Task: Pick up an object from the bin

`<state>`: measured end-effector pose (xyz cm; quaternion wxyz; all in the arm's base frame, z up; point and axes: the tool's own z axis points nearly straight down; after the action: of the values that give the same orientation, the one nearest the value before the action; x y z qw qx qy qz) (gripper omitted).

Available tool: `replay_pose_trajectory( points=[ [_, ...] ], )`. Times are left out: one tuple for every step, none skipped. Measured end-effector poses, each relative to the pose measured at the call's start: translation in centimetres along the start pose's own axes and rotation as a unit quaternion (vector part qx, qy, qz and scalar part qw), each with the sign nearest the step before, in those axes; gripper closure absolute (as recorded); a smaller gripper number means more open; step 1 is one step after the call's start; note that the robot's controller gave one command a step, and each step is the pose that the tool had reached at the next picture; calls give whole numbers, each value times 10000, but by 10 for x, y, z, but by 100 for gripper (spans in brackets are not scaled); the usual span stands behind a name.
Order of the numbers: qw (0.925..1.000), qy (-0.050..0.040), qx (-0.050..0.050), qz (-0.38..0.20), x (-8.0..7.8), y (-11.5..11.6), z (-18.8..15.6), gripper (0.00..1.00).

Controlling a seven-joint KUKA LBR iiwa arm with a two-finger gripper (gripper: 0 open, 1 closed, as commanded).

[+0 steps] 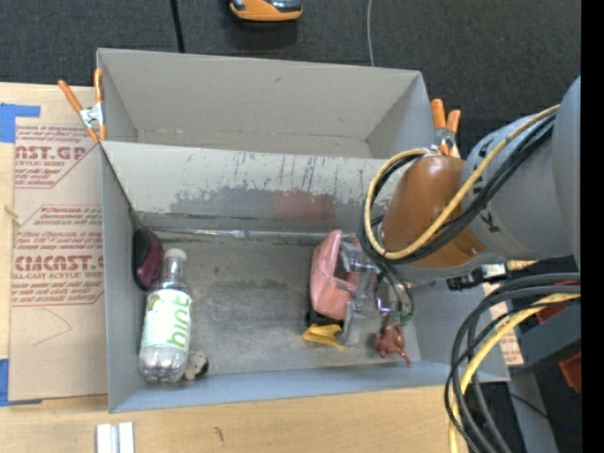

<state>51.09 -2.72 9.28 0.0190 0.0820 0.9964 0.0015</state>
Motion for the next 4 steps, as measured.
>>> replay_pose_trajectory(
  points=[
    [9986,-19,-10,-524,3,-1,11,100],
    [9986,-19,-10,-525,3,-1,11,100],
    [9988,123,17,-469,-32,10,-9,100],
    [9985,239,26,-491,-54,13,-15,100]
  ],
)
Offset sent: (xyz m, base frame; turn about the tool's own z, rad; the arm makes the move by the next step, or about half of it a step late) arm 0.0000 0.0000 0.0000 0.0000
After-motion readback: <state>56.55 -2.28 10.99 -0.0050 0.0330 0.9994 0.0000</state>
